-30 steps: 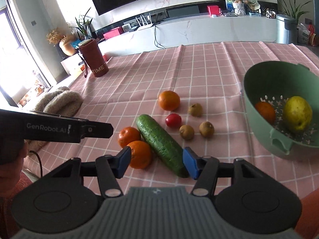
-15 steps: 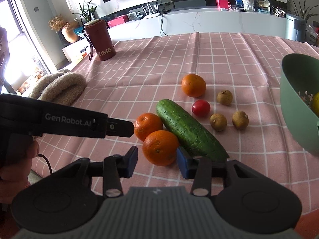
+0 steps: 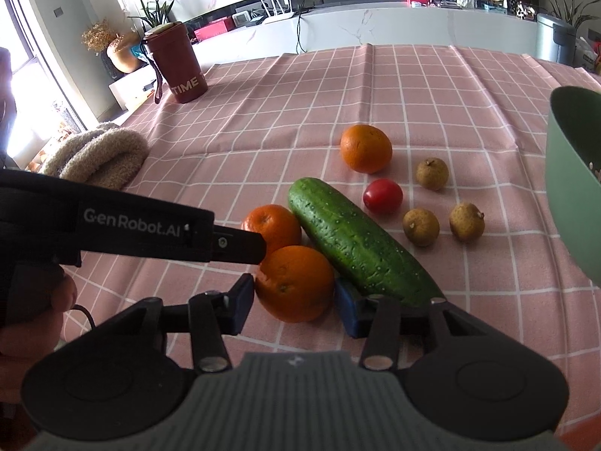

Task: Organize fruits
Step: 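Grasp an orange with the left tool while the right tool grasps another orange, then carry both oranges into the green colander and open both tools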

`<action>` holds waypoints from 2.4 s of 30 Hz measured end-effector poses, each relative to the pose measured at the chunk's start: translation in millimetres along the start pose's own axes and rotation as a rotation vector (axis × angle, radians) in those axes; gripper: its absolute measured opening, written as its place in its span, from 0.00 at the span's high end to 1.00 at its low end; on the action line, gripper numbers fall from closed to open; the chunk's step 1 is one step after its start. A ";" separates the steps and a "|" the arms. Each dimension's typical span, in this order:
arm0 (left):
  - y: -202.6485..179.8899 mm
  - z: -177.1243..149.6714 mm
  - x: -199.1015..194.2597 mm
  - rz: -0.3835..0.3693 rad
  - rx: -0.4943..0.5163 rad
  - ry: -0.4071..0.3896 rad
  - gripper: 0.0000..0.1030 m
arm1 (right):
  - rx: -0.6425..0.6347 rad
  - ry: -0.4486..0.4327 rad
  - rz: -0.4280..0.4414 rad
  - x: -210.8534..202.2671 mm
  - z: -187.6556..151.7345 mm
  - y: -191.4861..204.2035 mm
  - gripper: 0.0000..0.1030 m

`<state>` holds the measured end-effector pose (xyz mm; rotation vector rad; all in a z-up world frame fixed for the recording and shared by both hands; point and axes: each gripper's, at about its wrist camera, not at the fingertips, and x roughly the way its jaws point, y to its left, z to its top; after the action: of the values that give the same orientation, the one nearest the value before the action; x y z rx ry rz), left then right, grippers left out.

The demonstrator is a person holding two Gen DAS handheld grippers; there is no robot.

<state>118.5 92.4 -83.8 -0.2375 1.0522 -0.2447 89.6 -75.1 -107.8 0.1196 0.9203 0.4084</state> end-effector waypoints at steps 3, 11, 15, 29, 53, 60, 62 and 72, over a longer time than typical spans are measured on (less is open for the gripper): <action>-1.9 1.8 4.1 0.000 0.001 0.000 0.43 | -0.008 0.012 0.001 -3.9 -0.3 0.0 0.59; -15.1 1.7 17.2 0.043 0.073 -0.007 0.41 | 0.003 0.036 -0.009 -14.3 -7.1 -11.5 0.59; -19.2 1.0 20.8 0.049 0.104 -0.012 0.43 | 0.012 0.034 0.003 -13.7 -7.5 -14.0 0.59; -21.5 -4.1 -18.6 0.024 0.059 -0.098 0.54 | 0.010 0.010 0.035 -50.0 -4.8 -22.0 0.60; -238.7 48.8 12.8 -0.230 0.303 0.097 0.55 | -0.117 0.099 -0.115 -166.8 71.9 -192.2 0.60; -261.0 52.7 58.6 -0.176 0.353 0.227 0.55 | -0.190 0.254 -0.107 -134.1 77.9 -218.6 0.60; -262.2 57.6 70.8 -0.146 0.347 0.267 0.54 | -0.207 0.292 -0.099 -122.7 78.7 -222.3 0.60; -268.7 67.0 111.0 -0.051 0.377 0.414 0.54 | -0.301 0.439 -0.060 -77.9 84.7 -231.4 0.60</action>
<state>207.0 -191.6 -60.7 0.1343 1.3841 -0.5482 182.6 -311.7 -61.4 -0.2833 1.2773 0.5236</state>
